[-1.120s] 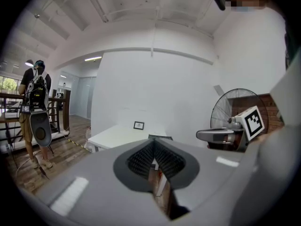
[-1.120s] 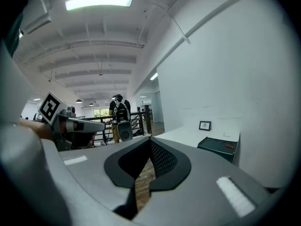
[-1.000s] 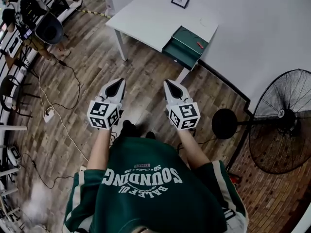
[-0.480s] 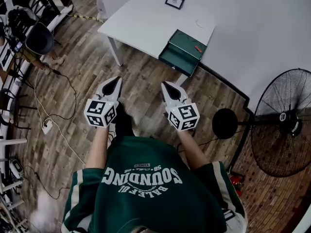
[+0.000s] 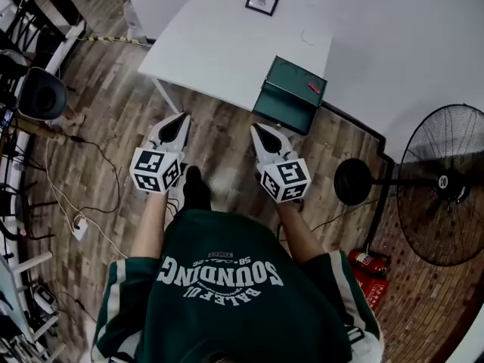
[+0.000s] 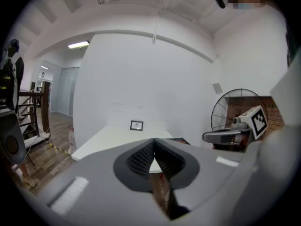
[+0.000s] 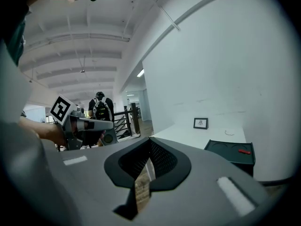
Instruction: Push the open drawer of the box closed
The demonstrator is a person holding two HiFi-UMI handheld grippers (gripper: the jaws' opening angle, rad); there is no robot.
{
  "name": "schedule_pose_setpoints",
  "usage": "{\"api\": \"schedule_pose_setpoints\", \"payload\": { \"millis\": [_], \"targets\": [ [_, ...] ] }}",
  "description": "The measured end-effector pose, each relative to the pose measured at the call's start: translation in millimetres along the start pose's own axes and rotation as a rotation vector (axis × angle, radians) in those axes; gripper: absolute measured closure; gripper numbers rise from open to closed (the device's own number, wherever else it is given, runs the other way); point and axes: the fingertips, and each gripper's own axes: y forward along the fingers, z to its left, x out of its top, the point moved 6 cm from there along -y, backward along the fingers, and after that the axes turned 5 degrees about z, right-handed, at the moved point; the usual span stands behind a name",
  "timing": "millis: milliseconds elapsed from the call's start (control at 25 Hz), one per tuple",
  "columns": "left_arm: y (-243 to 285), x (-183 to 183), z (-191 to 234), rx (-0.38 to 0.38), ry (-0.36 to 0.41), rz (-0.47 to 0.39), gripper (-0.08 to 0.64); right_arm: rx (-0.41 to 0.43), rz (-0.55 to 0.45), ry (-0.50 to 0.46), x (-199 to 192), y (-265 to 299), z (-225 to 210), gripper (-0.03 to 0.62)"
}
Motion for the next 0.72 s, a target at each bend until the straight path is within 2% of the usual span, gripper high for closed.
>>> {"api": "schedule_pose_setpoints", "payload": {
  "millis": [200,440,720],
  "targets": [
    [47.1,27.8,69.1,-0.087,0.021,0.024,0.508,-0.094,-0.014,0.032,27.8,62.9,-0.5,0.591],
    [91.8,56.9,124.8,-0.2,0.061,0.034,0.508,-0.218,-0.04,0.074,48.7,117.8,-2.9,0.591],
    [139.2,67.3,138.7,-0.347,0.099,0.072,0.508,-0.38,-0.07,0.126,53.0,132.7,-10.7,0.591]
  ]
}}
